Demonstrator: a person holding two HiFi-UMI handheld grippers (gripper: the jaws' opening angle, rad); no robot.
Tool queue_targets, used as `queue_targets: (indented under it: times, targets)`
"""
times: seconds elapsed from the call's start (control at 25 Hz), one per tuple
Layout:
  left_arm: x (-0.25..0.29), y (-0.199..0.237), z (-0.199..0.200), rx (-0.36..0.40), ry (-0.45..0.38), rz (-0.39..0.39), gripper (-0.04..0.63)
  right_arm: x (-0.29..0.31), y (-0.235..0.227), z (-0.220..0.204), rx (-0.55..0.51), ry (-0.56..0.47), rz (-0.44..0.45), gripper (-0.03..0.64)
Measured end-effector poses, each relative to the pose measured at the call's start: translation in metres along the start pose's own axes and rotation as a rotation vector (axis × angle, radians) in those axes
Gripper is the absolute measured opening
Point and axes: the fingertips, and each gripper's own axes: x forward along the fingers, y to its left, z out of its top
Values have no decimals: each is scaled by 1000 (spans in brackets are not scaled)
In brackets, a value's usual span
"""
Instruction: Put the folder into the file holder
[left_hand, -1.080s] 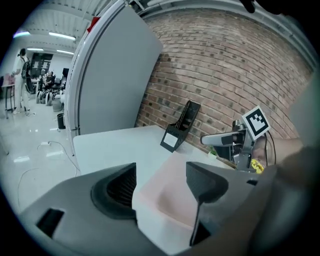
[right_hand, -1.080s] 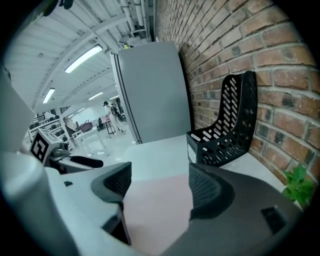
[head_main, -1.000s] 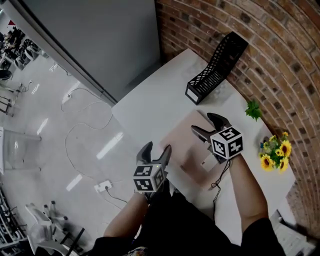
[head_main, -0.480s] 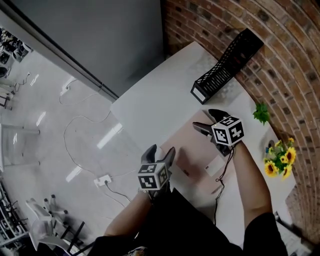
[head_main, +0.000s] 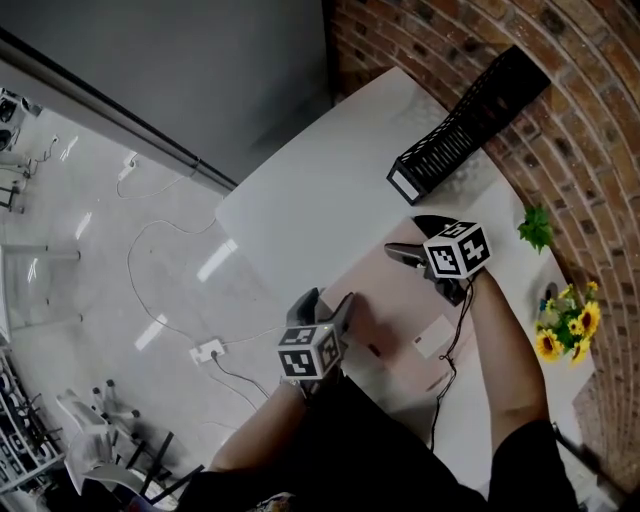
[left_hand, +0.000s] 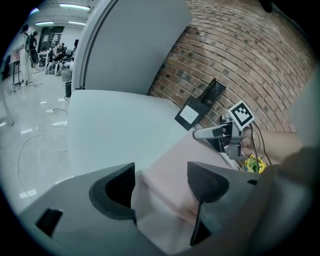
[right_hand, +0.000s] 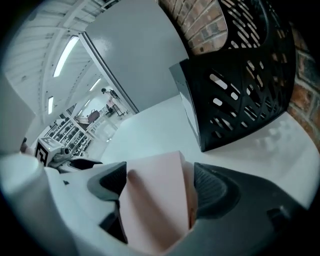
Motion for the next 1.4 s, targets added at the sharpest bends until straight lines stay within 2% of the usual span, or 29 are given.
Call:
queue_targets:
  times: [0.2, 0.56, 0.68, 1.08, 1.4]
  targets:
    - [5, 1, -2, -31, 3, -16, 313, 5, 3, -4, -4, 51, 35, 402]
    - [8, -3, 1, -78, 10, -32, 313, 1, 5, -1, -51, 22, 9, 387]
    - [3, -8, 10, -44, -16, -27, 313, -9, 8, 6, -74, -21, -8, 385]
    - [-29, -41, 65, 95, -174, -29, 313, -74, 26, 51, -127, -234, -75, 383]
    - [-56, -74, 88, 182, -261, -48, 313, -129, 45, 68, -177, -359, -133, 383]
